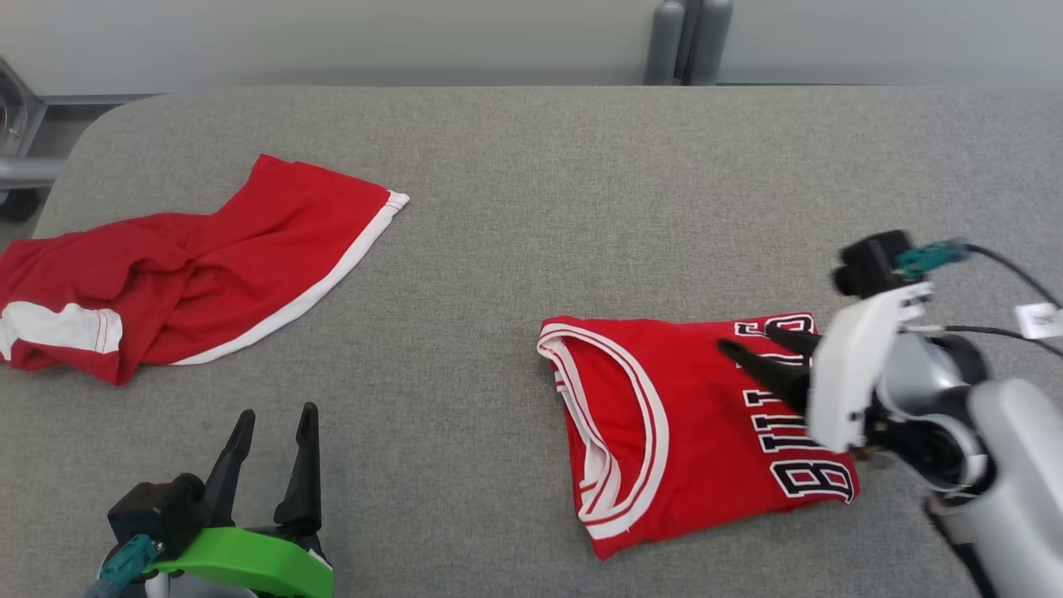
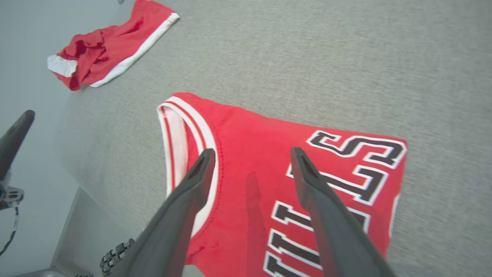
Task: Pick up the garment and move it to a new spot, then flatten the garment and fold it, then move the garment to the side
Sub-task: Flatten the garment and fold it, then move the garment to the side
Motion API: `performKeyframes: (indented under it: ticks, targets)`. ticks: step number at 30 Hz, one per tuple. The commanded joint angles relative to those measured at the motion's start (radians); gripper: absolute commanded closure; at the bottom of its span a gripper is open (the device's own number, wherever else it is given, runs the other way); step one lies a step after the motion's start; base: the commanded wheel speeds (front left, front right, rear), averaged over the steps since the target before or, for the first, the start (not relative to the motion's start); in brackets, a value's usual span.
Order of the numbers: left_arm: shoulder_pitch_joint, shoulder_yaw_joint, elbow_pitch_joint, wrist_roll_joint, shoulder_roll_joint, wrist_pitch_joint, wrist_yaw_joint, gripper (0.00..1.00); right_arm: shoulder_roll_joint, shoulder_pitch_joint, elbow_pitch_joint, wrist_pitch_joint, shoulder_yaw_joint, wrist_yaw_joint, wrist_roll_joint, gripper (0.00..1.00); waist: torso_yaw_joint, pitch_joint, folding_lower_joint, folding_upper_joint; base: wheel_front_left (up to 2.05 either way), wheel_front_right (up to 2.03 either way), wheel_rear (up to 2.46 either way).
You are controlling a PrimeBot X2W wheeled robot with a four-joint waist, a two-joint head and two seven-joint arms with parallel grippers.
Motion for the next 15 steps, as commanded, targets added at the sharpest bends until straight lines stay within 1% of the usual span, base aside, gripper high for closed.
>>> performKeyframes:
  ticks: [1, 3, 6, 10, 15]
  targets:
    - [0.012, 0.002, -0.008, 0.004, 0.002, -0.001, 0.002, 0.0, -0.041, 0.035, -0.003, 0.021, -0.044, 0.0, -0.012, 0.0, -0.006, 0.021, 0.0, 0.0, 0.0, 0.0, 0.0]
    - [0.006, -0.001, -0.018, 0.006, 0.003, 0.003, 0.004, 0.0, -0.084, 0.075, 0.008, 0.059, -0.126, 0.001, 0.006, 0.0, -0.006, 0.041, 0.0, 0.0, 0.0, 0.0, 0.0]
    - [-0.011, -0.004, -0.026, 0.01, 0.005, 0.006, 0.001, 0.0, -0.113, 0.115, 0.02, 0.123, -0.221, 0.0, 0.043, 0.0, -0.004, 0.069, 0.0, 0.0, 0.0, 0.0, 0.0]
    - [-0.035, -0.005, -0.025, 0.012, 0.006, 0.006, -0.007, 0.0, -0.094, 0.13, 0.029, 0.203, -0.293, 0.0, 0.056, 0.0, -0.001, 0.1, 0.0, 0.0, 0.0, 0.0, 0.0]
    - [-0.063, -0.009, -0.016, 0.015, -0.001, 0.005, -0.013, 0.0, -0.058, 0.097, 0.045, 0.305, -0.322, 0.0, 0.024, 0.0, 0.014, 0.124, 0.0, 0.0, 0.0, 0.0, 0.0]
